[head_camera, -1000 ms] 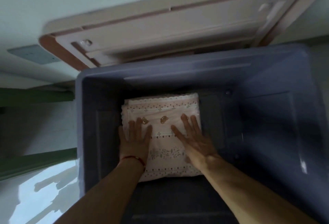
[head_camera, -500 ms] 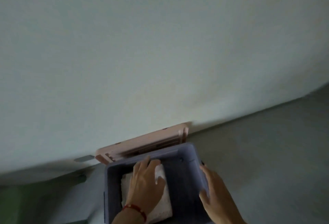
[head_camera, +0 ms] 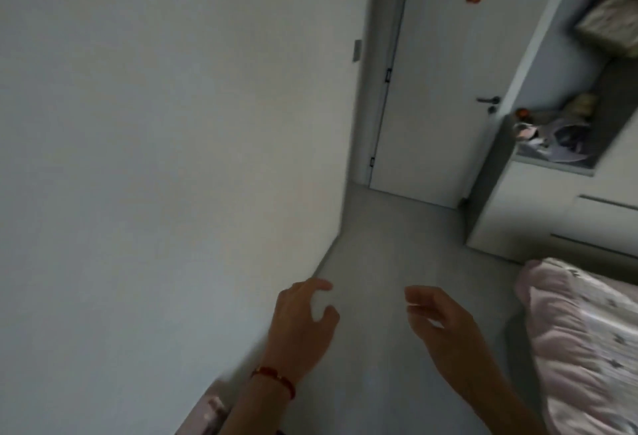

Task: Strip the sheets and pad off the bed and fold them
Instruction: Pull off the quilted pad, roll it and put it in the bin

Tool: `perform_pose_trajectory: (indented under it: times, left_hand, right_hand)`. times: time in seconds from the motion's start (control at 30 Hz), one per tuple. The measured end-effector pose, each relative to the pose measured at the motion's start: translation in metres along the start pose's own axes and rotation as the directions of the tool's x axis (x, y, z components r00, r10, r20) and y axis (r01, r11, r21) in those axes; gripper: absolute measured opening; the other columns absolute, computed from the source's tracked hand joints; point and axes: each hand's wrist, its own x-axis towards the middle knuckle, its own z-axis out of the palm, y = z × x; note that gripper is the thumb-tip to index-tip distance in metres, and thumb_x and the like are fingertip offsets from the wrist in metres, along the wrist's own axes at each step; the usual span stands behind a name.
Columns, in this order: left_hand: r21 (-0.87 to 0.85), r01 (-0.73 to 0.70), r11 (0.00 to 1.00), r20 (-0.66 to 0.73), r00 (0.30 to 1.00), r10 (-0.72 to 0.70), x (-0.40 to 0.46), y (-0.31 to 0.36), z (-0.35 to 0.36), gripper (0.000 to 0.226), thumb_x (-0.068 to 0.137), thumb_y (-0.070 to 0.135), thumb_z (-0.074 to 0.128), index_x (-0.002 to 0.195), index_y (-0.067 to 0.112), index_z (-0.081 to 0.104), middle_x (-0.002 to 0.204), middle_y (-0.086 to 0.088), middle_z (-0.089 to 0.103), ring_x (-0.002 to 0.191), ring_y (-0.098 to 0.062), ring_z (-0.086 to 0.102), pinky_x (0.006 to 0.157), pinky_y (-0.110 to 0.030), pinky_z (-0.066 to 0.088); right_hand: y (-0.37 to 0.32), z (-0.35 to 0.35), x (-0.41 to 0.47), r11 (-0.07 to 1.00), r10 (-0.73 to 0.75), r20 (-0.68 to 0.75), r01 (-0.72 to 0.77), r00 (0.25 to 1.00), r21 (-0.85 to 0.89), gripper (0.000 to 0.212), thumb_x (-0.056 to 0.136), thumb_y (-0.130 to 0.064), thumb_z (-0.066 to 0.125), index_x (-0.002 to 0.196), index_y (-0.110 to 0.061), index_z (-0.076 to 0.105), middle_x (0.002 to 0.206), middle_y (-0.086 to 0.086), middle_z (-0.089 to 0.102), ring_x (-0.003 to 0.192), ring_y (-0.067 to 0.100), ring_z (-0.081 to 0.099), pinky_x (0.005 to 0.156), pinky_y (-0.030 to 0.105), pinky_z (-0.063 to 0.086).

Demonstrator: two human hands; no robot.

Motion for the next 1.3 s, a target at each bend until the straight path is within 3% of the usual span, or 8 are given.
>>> perform_pose_trajectory:
  times: [0.17, 0.33, 0.5, 0.63, 0.8, 0.9, 1.03, 1.3]
  left_hand:
    - [0.045, -0.187, 0.981, 0.084, 0.980, 0.183, 0.049, 0.064, 0.048, 0.035, 0.090, 0.021, 0.066, 0.111, 0.046, 0.053, 0.106, 0.039, 0.045, 0.112, 0.000, 0.043, 0.089, 0.005, 0.021]
    - [-0.010, -0.298, 0.954, 0.165, 0.941, 0.296, 0.136, 0.150, 0.152, 0.033, 0.089, 0.021, 0.067, 0.109, 0.045, 0.056, 0.115, 0.029, 0.054, 0.115, 0.000, 0.046, 0.096, -0.004, 0.025]
    - [-0.127, -0.297, 0.946, 0.250, 0.914, 0.320, 0.205, 0.237, 0.272, 0.029, 0.083, 0.028, 0.064, 0.111, 0.035, 0.065, 0.116, 0.026, 0.062, 0.117, 0.001, 0.054, 0.109, -0.032, 0.041]
    - [-0.244, -0.294, 0.924, 0.311, 0.879, 0.362, 0.269, 0.297, 0.359, 0.029, 0.079, 0.026, 0.064, 0.105, 0.035, 0.067, 0.108, 0.026, 0.067, 0.109, 0.005, 0.058, 0.099, -0.032, 0.050]
    - [-0.441, -0.170, 0.881, 0.403, 0.840, 0.363, 0.351, 0.340, 0.440, 0.023, 0.074, 0.033, 0.063, 0.094, 0.029, 0.073, 0.093, 0.012, 0.075, 0.090, -0.006, 0.070, 0.087, -0.034, 0.056]
    - [-0.494, -0.107, 0.863, 0.517, 0.761, 0.391, 0.421, 0.358, 0.507, 0.027, 0.071, 0.039, 0.065, 0.095, 0.029, 0.074, 0.093, 0.006, 0.077, 0.089, -0.013, 0.071, 0.081, -0.033, 0.056]
    - [-0.515, -0.052, 0.856, 0.660, 0.614, 0.434, 0.496, 0.380, 0.584, 0.020, 0.089, 0.002, 0.067, 0.099, 0.018, 0.072, 0.094, 0.003, 0.077, 0.092, -0.009, 0.072, 0.072, -0.015, 0.051]
    - [-0.476, -0.256, 0.841, 0.812, 0.241, 0.532, 0.618, 0.458, 0.755, 0.022, 0.090, 0.006, 0.065, 0.100, 0.025, 0.070, 0.094, 0.010, 0.074, 0.088, 0.006, 0.067, 0.074, -0.007, 0.048]
  right_hand:
    - [0.016, -0.079, 0.043, 0.996, 0.028, -0.200, -0.011, 0.979, 0.084, 0.031, 0.088, 0.007, 0.068, 0.098, -0.021, 0.073, 0.097, -0.020, 0.075, 0.089, 0.000, 0.070, 0.078, 0.006, 0.049]
    - [0.063, -0.178, 0.110, 0.989, 0.061, -0.355, -0.007, 0.933, 0.150, 0.033, 0.086, 0.013, 0.067, 0.096, -0.017, 0.074, 0.097, -0.010, 0.077, 0.087, 0.004, 0.071, 0.079, 0.011, 0.052]
    - [0.111, -0.288, 0.173, 0.989, 0.111, -0.445, -0.056, 0.889, 0.135, 0.031, 0.088, 0.009, 0.068, 0.097, -0.020, 0.074, 0.092, -0.014, 0.076, 0.085, 0.005, 0.072, 0.073, 0.011, 0.052]
    - [0.145, -0.368, 0.232, 0.992, 0.107, -0.562, -0.051, 0.820, 0.115, 0.029, 0.089, 0.009, 0.067, 0.100, -0.017, 0.074, 0.098, -0.010, 0.077, 0.092, 0.011, 0.072, 0.082, 0.022, 0.057]
    - [0.183, -0.419, 0.304, 0.989, 0.145, -0.619, -0.106, 0.771, 0.100, 0.028, 0.090, 0.004, 0.066, 0.099, -0.021, 0.074, 0.096, -0.007, 0.077, 0.092, 0.011, 0.072, 0.085, 0.032, 0.057]
    - [0.228, -0.449, 0.363, 0.977, 0.213, -0.670, -0.170, 0.711, 0.131, 0.027, 0.091, 0.000, 0.067, 0.101, -0.024, 0.073, 0.096, -0.007, 0.077, 0.092, 0.012, 0.073, 0.086, 0.038, 0.058]
    - [0.260, -0.473, 0.422, 0.941, 0.320, -0.739, -0.286, 0.593, 0.178, 0.029, 0.092, 0.000, 0.064, 0.107, -0.023, 0.072, 0.098, -0.007, 0.077, 0.094, 0.011, 0.073, 0.088, 0.043, 0.059]
    - [0.359, -0.541, 0.534, 0.852, 0.499, -0.829, -0.317, 0.253, 0.416, 0.029, 0.091, -0.001, 0.061, 0.108, -0.022, 0.072, 0.097, -0.003, 0.078, 0.089, 0.016, 0.074, 0.083, 0.040, 0.058]
